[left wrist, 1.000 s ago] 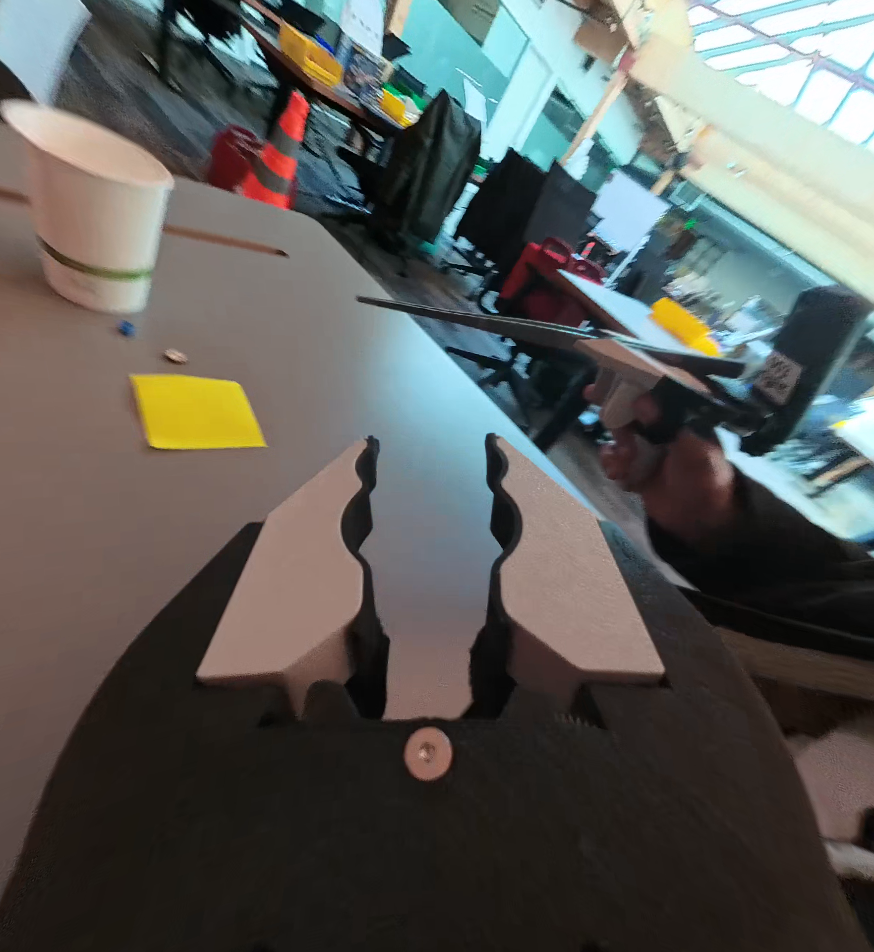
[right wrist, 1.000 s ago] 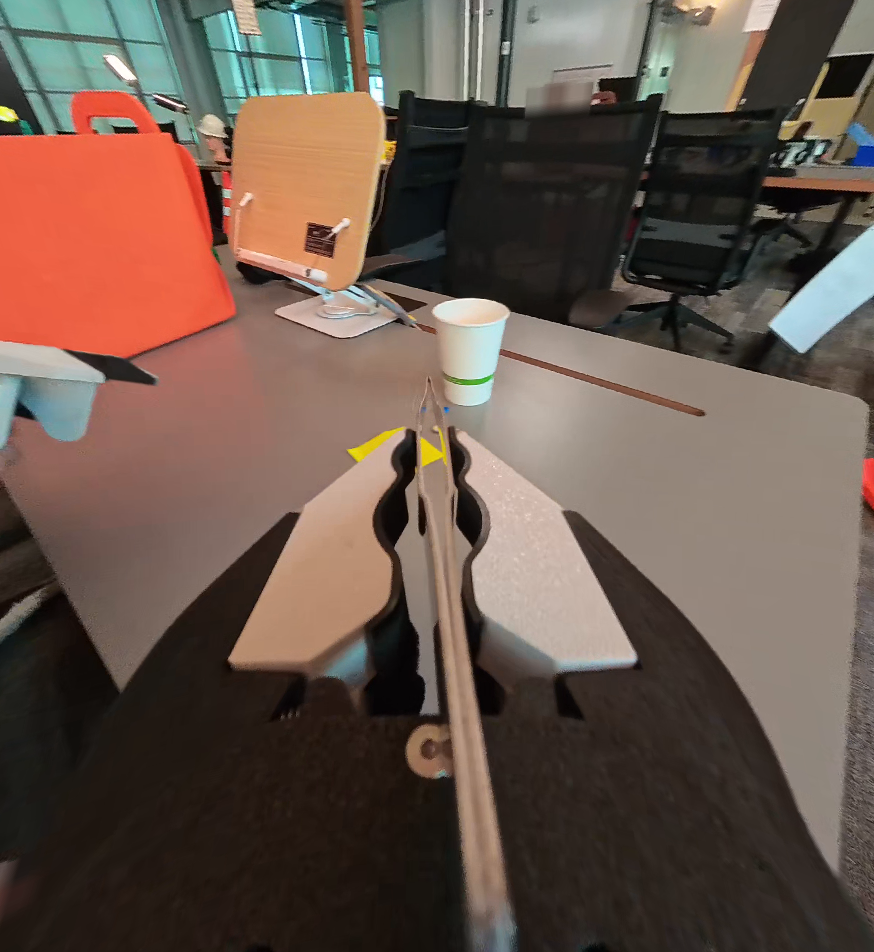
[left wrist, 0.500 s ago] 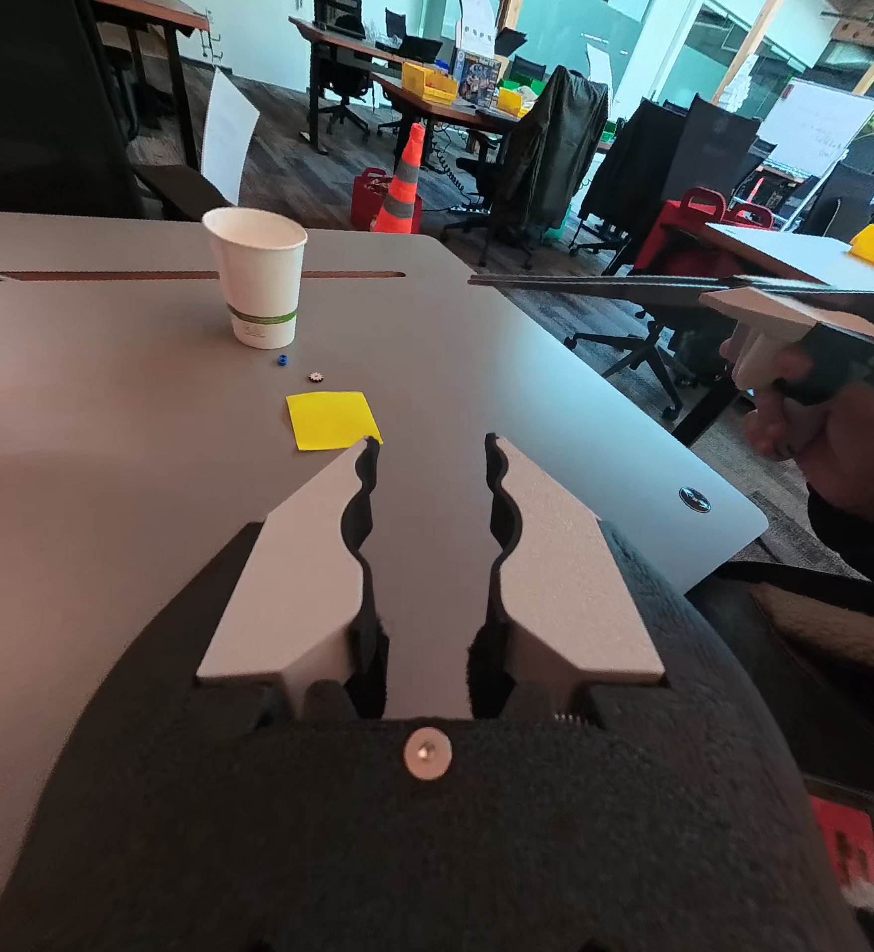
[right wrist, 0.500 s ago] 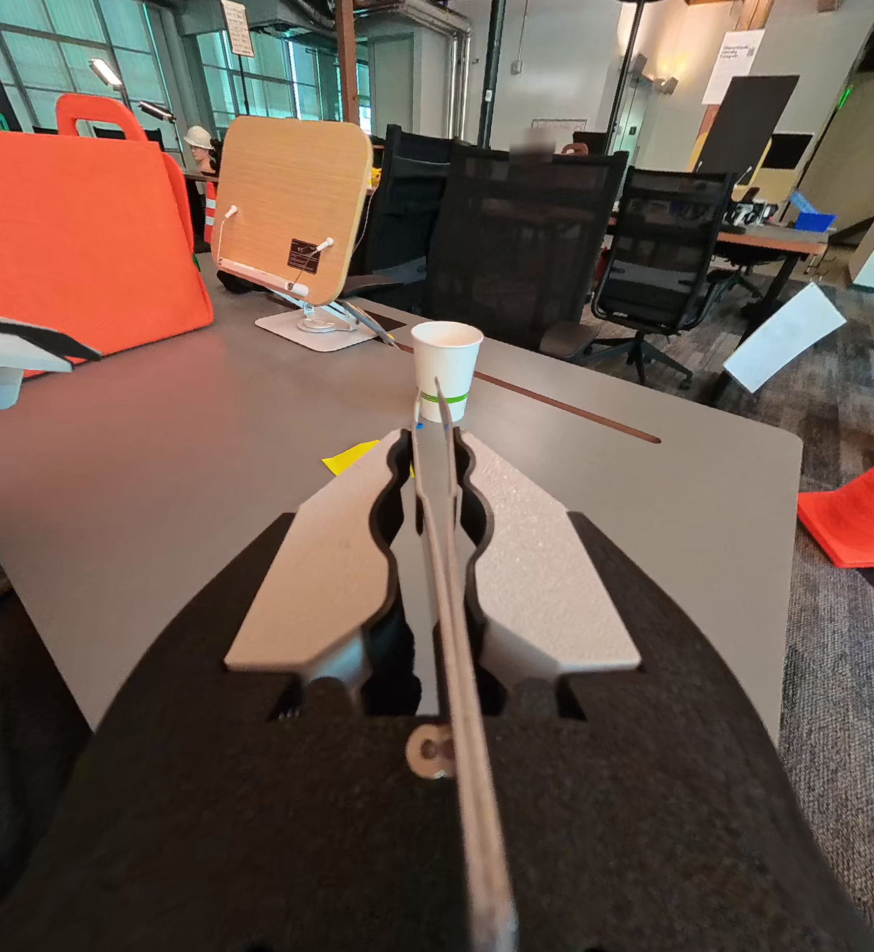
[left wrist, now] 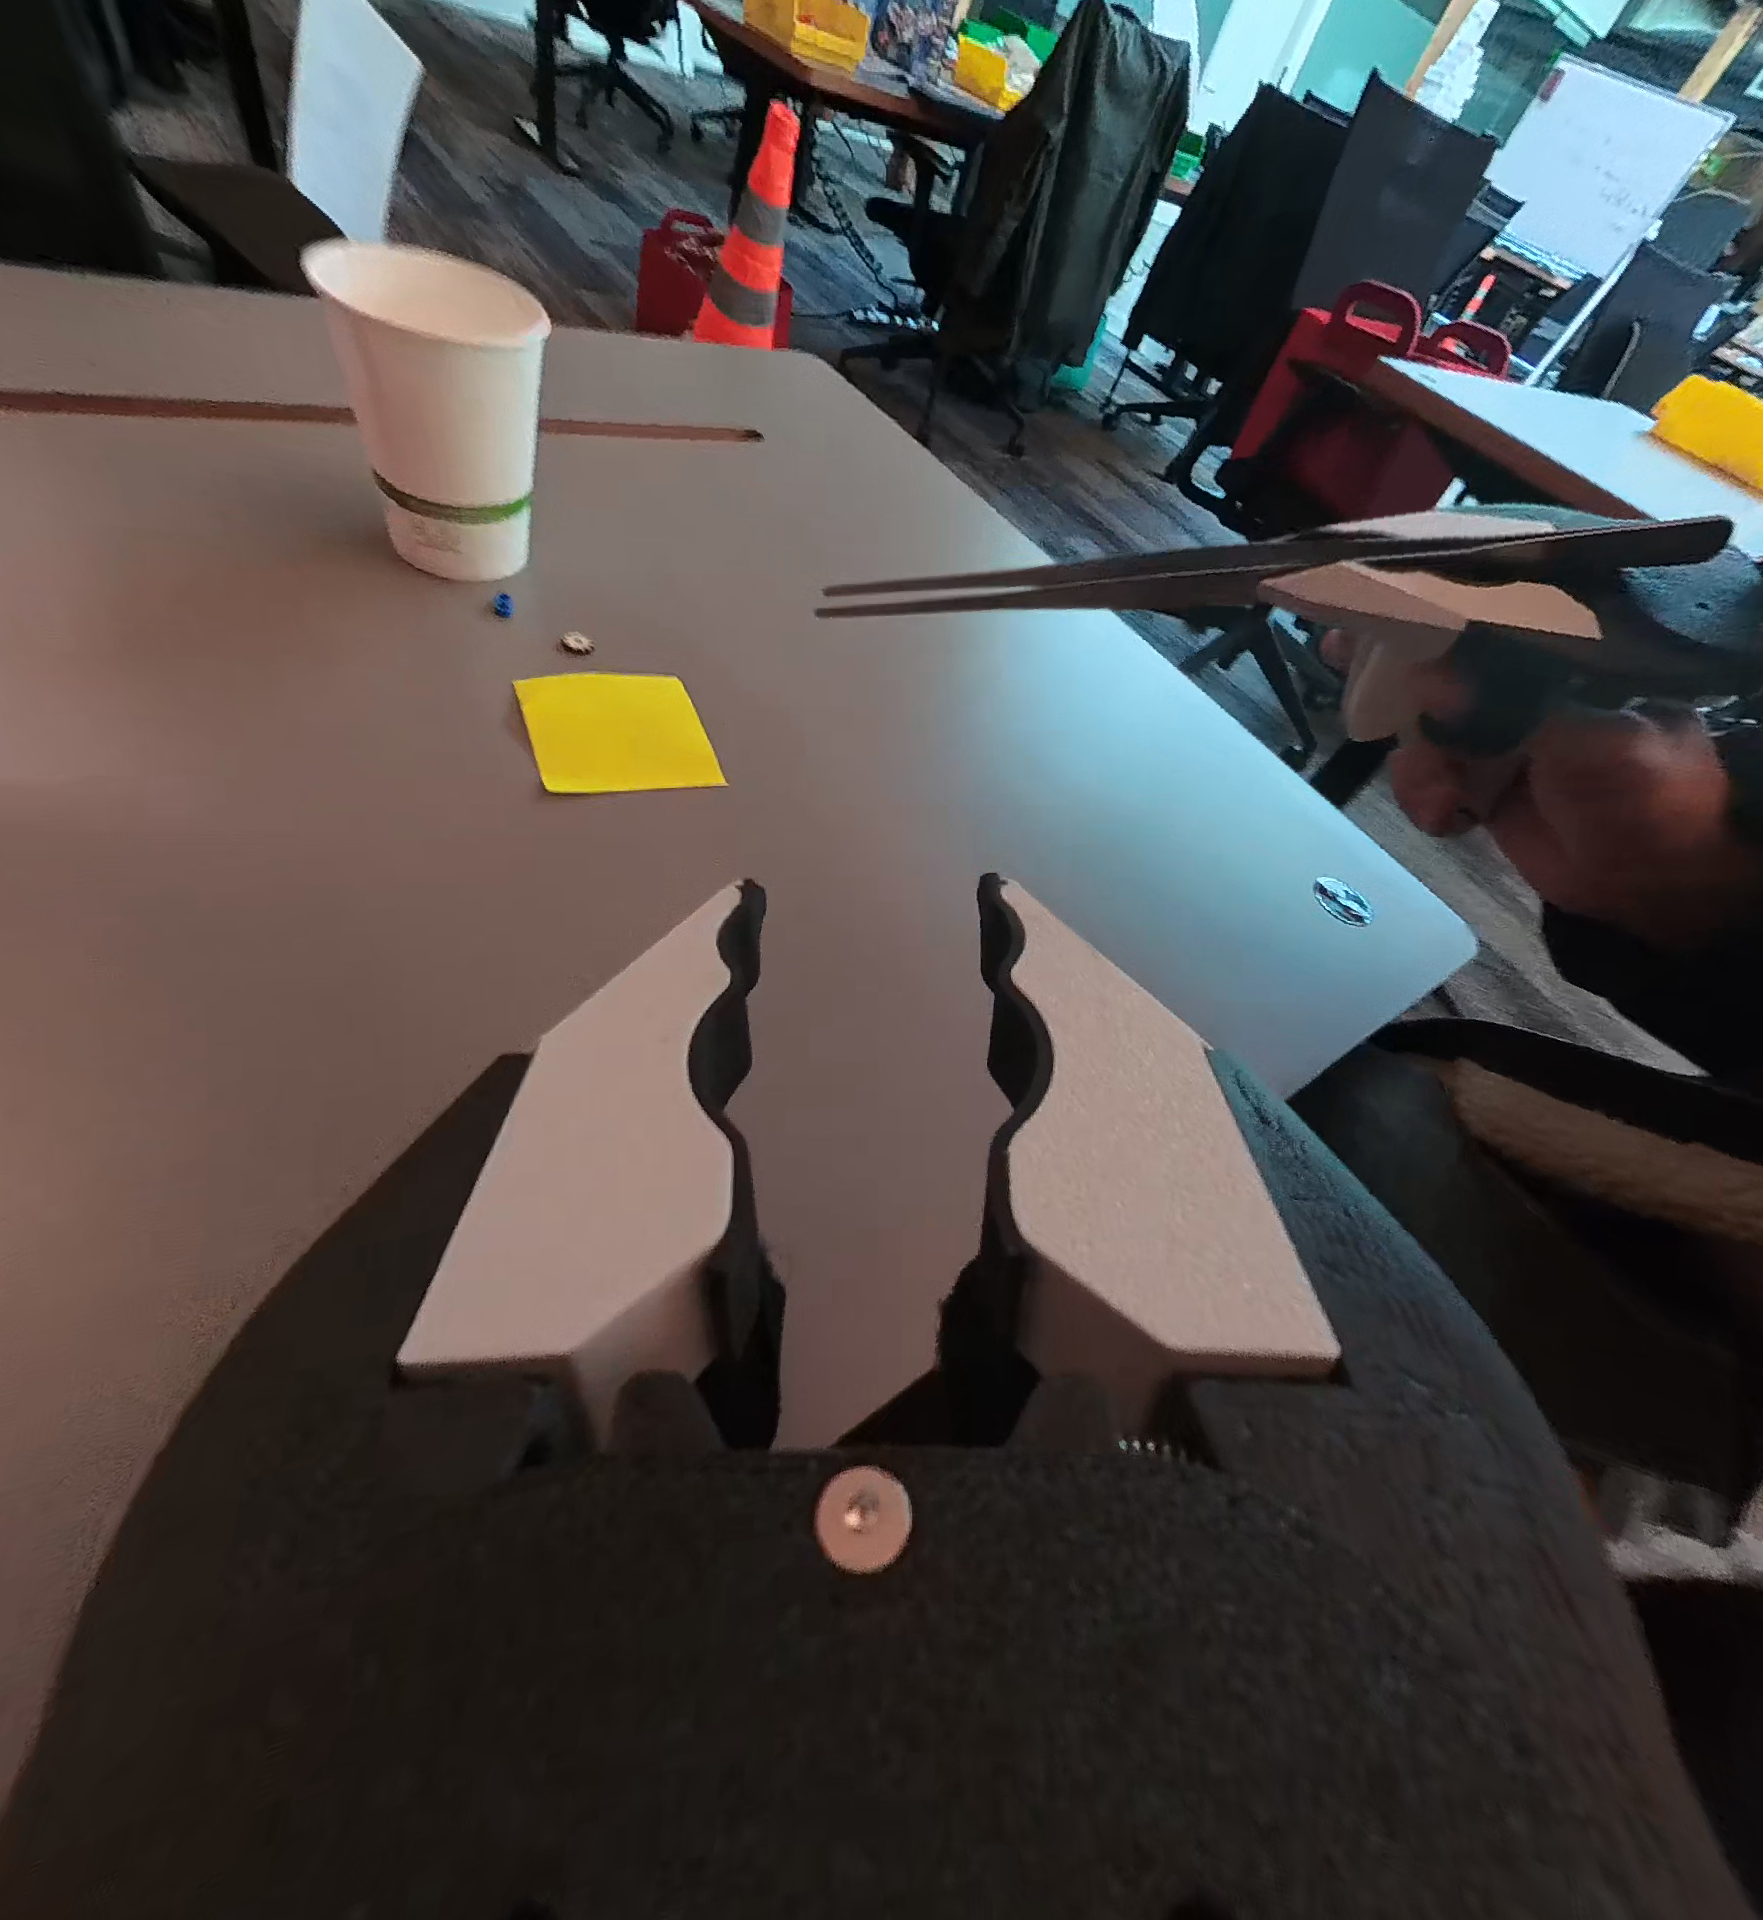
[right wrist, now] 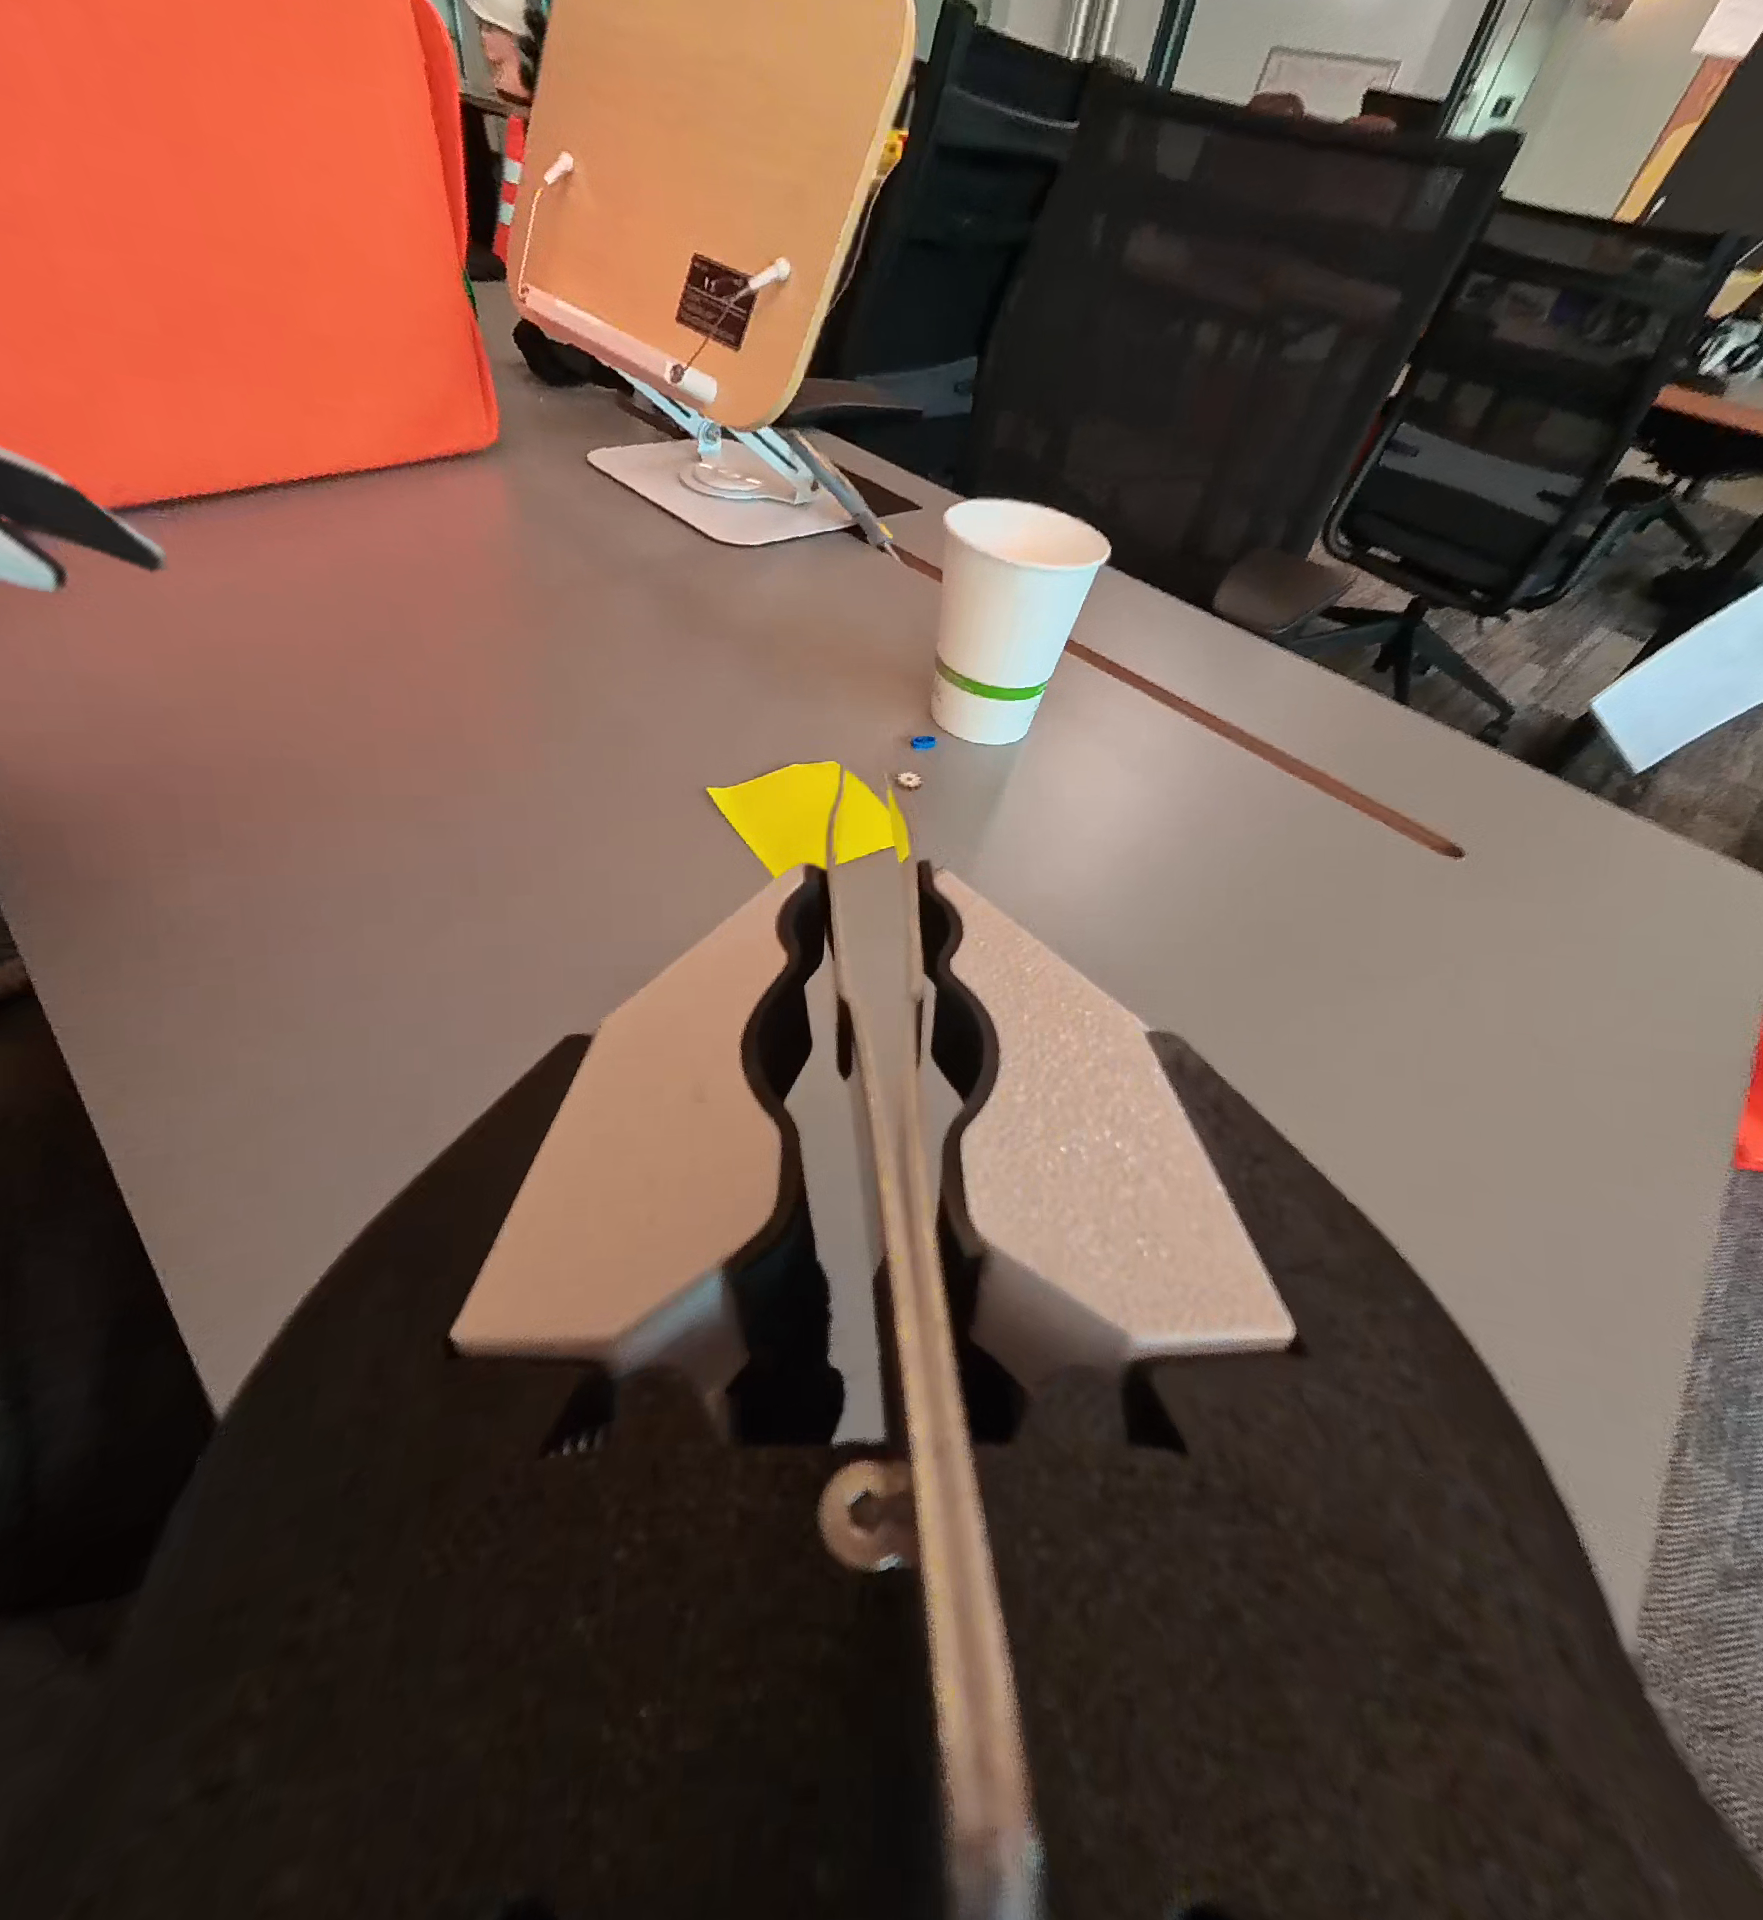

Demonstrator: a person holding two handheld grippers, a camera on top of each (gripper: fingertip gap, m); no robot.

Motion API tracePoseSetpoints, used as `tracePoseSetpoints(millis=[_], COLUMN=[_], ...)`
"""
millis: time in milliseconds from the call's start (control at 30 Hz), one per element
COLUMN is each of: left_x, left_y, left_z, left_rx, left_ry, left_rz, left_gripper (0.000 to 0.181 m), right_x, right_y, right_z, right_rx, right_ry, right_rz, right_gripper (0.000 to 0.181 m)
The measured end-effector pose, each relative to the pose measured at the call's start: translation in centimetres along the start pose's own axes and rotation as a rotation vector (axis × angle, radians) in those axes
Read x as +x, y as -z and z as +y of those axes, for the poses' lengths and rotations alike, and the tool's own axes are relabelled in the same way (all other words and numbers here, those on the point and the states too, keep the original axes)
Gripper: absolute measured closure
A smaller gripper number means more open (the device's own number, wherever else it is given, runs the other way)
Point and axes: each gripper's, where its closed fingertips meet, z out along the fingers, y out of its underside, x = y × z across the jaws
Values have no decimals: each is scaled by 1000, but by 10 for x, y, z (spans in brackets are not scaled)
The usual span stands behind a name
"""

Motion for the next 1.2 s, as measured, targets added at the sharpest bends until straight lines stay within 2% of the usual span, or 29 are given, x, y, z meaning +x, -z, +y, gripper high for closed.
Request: tracePoseSetpoints(millis=[200,400,567,733,867,1200], left_x=[9,8,1,-20,-38,-52], left_y=[-10,-10,-11,-13,-14,-26], left_z=[7,8,11,14,11,16], left_rx=[-41,-45,-59,-91,-85,-110], left_ry=[66,81,25,-109,-128,-64], left_rz=[79,88,42,-104,-212,-222], left_gripper=[139,140,140,139,138,132], right_x=[12,27,25,26,27,34], right_y=[-35,-87,-116,-126,-126,-134], right_z=[2,22,32,38,40,44], right_rx=[8,-43,-74,-84,-86,-83], right_ry=[-16,34,34,22,1,-41], right_rz=[-3,4,-34,-44,-51,-46], right_gripper=[166,165,165,165,165,165])
